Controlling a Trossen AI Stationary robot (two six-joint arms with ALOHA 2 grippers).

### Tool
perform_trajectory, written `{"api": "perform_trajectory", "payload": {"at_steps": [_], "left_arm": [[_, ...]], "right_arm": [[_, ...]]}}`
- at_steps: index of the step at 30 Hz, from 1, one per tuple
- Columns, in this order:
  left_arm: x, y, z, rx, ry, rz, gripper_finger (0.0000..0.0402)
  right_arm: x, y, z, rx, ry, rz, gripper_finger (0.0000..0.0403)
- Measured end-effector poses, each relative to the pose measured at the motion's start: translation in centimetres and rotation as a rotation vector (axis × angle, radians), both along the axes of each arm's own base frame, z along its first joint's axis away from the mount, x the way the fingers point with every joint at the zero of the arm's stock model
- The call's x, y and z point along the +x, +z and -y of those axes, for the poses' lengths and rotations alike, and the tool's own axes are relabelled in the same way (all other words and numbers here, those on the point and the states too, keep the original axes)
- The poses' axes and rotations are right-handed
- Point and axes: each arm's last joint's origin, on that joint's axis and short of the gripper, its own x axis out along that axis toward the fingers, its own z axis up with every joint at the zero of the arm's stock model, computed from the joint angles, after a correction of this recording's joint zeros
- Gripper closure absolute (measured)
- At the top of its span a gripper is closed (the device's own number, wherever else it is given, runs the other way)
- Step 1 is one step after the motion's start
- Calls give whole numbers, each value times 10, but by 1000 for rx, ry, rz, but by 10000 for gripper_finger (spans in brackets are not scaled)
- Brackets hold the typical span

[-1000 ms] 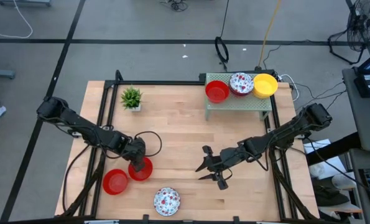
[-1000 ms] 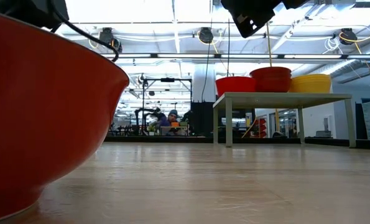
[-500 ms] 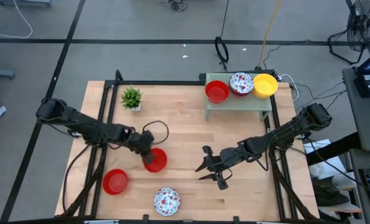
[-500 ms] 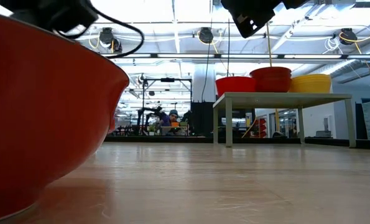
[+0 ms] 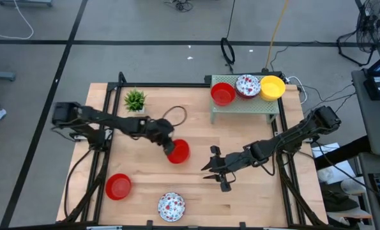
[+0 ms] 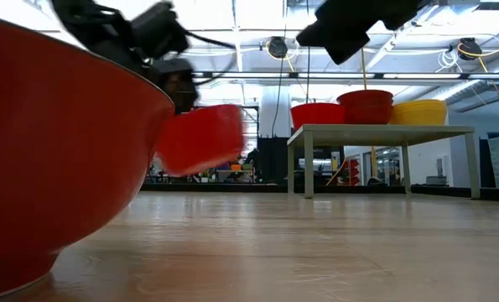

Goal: Pick & Place Mini bowls
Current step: Stack the red bowl on the red bowl on the shelf

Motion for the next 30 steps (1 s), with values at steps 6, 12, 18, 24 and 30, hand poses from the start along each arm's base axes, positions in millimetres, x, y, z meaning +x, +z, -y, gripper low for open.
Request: {"api": "perform_trajectory", "payload": {"at_steps": [6, 12, 18, 24, 30], "left_arm": [[44, 3, -3, 64, -126, -24, 391], [80, 1, -7, 124, -203, -102, 388], [102, 0, -15, 186, -215, -181, 392], [107, -2, -22, 197, -199, -226, 372], [107, -2, -22, 192, -190, -226, 369]], "right_arm": [[-2, -4, 1, -14, -5, -48, 261], [-10, -8, 8, -96, -87, -128, 261], [-23, -4, 16, -199, -180, -178, 261], [-24, -4, 18, -233, -190, -185, 261], [-24, -4, 18, -235, -193, -187, 261]]}}
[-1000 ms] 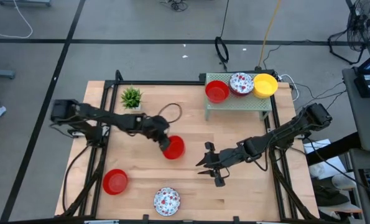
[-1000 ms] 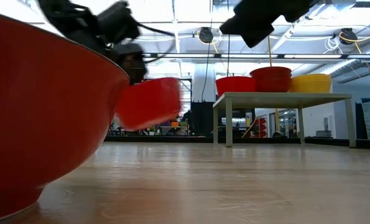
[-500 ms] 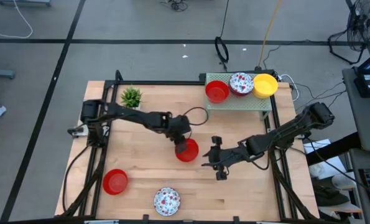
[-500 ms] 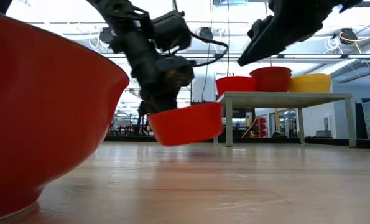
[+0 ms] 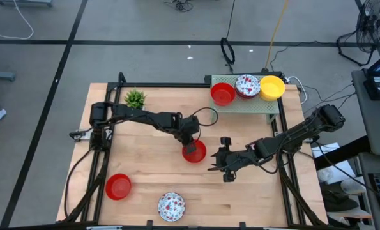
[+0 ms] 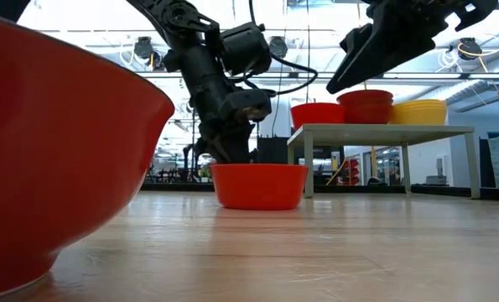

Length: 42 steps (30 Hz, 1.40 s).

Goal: Pick & Place Mini bowls
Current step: Stack the red bowl on the red bowl on the shelf

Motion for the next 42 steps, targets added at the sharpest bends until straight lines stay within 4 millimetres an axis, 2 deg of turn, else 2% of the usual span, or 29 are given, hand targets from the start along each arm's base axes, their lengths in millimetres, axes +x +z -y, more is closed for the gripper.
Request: {"api": "perform_trajectory", "payload": {"at_steps": [4, 9, 14, 20, 27, 31, 36, 42], "left_arm": [[0, 0, 0, -14, -7, 2, 353], [-2, 9, 1, -64, -35, 28, 304], [-14, 39, -2, -151, -67, 73, 252], [-49, 91, 3, -217, -106, 92, 216], [-93, 148, 18, -230, -89, 172, 206], [-114, 174, 28, -228, -76, 255, 206], [-136, 196, 37, -187, -49, 339, 206], [-152, 210, 44, -133, -28, 405, 206]], "right_arm": [[0, 0, 0, 1, 1, -2, 261], [0, -1, 0, 1, 1, -4, 261], [1, -2, 0, 1, 3, -6, 261], [9, -17, -5, -62, 62, -37, 261], [26, -40, -6, -159, 133, -53, 261], [37, -54, -4, -120, 168, -54, 261], [49, -74, 1, -114, 176, -80, 261], [65, -82, 5, -133, 166, -90, 261]]}}
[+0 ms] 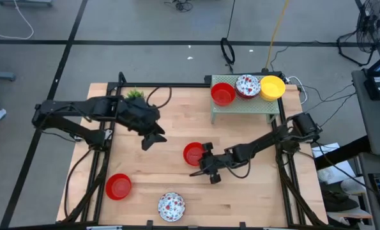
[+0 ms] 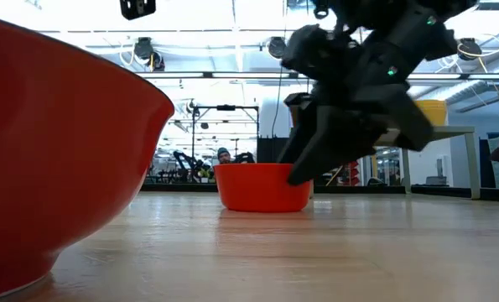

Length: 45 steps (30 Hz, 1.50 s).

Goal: Pick & Place Mini bowls
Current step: Stack the red bowl on the red bowl on the shelf

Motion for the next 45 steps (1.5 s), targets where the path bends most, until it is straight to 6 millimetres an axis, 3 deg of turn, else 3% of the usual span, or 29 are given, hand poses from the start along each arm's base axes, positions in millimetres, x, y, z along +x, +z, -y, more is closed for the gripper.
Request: {"api": "perform_trajectory", "payload": {"at_steps": [12, 16, 21, 26, 29, 35, 40, 45], "left_arm": [[-4, 2, 11, 12, -34, 7, 206], [-4, 2, 15, 12, -49, 7, 206], [-5, 2, 19, 17, -64, 8, 206], [-5, 2, 24, 30, -79, 10, 206], [-6, 2, 27, 32, -91, 11, 206], [-7, 2, 31, 37, -109, 11, 206], [-7, 2, 34, 65, -92, 13, 206], [-8, 2, 36, 68, -98, 14, 206]], "right_arm": [[8, -6, 8, 45, -87, -34, 269], [7, -7, 7, 55, -86, -40, 305], [6, -7, 5, 137, -91, -57, 384], [6, 4, 2, 176, -88, -13, 397], [2, 26, -1, 196, -70, 47, 400], [-18, 102, 8, 216, -115, 286, 401], [-42, 167, 36, 113, -285, 504, 402], [-59, 203, 73, 101, -441, 551, 402]]}}
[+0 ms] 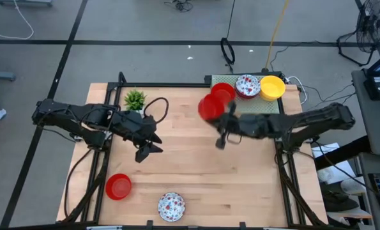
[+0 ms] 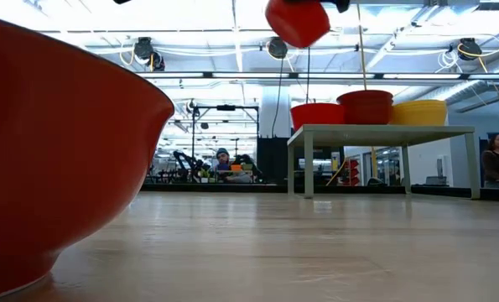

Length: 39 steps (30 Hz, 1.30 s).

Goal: Pick & Place Mini bowls
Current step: Stack the red bowl on the red bowl on the shelf

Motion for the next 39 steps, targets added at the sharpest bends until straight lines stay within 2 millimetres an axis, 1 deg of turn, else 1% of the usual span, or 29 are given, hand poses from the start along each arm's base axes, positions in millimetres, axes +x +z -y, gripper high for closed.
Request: {"api": "perform_trajectory", "payload": {"at_steps": [3, 6, 9, 12, 17, 20, 23, 31, 39], "left_arm": [[0, 0, 0, 0, -1, 0, 206], [0, 0, 0, 0, 0, 0, 206], [0, 0, 0, 0, 1, 0, 206], [0, 0, 0, -1, 1, 0, 206], [0, 0, 0, 17, -13, 6, 206], [0, 0, 0, 31, -24, 10, 206], [0, 0, 0, 32, -26, 11, 206], [0, 0, 0, 33, -27, 10, 206], [0, 0, 0, 32, -26, 10, 206]], "right_arm": [[-3, 0, 26, 53, -111, -49, 402], [-2, -8, 50, 81, -216, -122, 402], [-3, -17, 70, 103, -299, -181, 402], [-1, -22, 86, 109, -356, -194, 402], [3, -33, 105, 117, -418, -237, 403], [7, -43, 112, 120, -440, -281, 403], [8, -47, 114, 120, -444, -310, 403], [6, -47, 114, 120, -446, -317, 401], [5, -48, 113, 124, -445, -341, 374]]}}
